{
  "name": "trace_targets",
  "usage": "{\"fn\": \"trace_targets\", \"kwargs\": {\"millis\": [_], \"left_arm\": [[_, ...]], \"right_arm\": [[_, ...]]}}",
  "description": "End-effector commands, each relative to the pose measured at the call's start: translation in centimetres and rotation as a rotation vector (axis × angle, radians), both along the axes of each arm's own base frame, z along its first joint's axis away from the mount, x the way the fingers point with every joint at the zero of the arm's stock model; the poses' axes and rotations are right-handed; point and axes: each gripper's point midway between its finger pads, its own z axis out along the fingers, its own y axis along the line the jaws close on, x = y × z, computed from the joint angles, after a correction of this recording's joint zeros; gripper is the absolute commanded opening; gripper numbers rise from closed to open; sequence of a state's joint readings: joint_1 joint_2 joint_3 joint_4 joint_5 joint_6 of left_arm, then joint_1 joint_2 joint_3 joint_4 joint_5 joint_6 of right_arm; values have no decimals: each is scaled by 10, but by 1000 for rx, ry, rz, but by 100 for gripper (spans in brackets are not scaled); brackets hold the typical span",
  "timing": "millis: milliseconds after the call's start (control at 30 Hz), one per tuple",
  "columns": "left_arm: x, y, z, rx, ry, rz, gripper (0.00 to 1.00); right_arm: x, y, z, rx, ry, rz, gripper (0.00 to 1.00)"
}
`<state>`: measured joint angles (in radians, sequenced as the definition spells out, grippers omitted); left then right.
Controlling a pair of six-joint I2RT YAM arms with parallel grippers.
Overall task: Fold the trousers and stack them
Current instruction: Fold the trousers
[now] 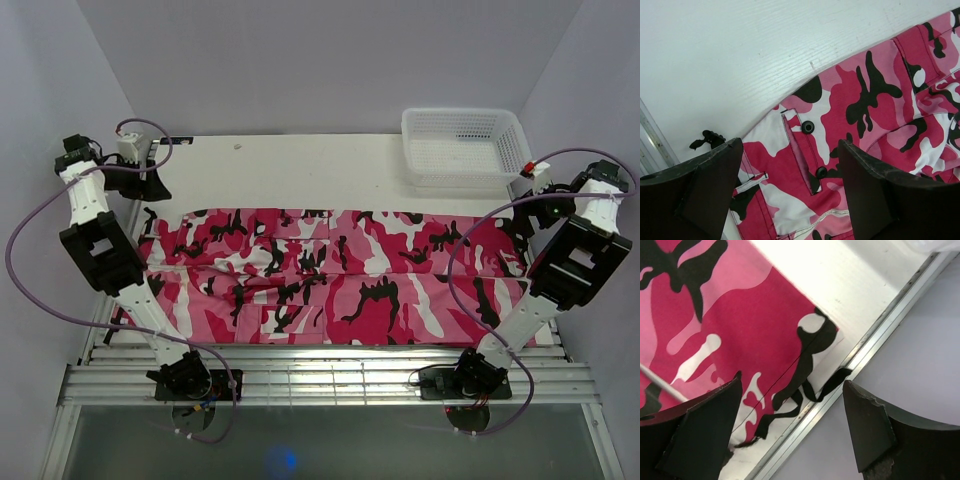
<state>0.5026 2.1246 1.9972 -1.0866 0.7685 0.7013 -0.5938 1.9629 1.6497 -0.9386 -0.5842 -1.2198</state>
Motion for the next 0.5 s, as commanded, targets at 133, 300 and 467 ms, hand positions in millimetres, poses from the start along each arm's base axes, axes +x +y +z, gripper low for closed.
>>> {"fn": "trace_targets", "kwargs": {"millis": [133,300,467], "left_arm": [[20,-16,17,-77,-114,-86,86],[24,-11,5,-71,-108,-91,86],[32,-9,-1,-85,-104,-81,85]], "right_arm": [[39,-13,-2,-3,-158,21,86],[48,-11,-13,0,-188,103,85],[61,-7,-27,-12,-182,161,86]]}}
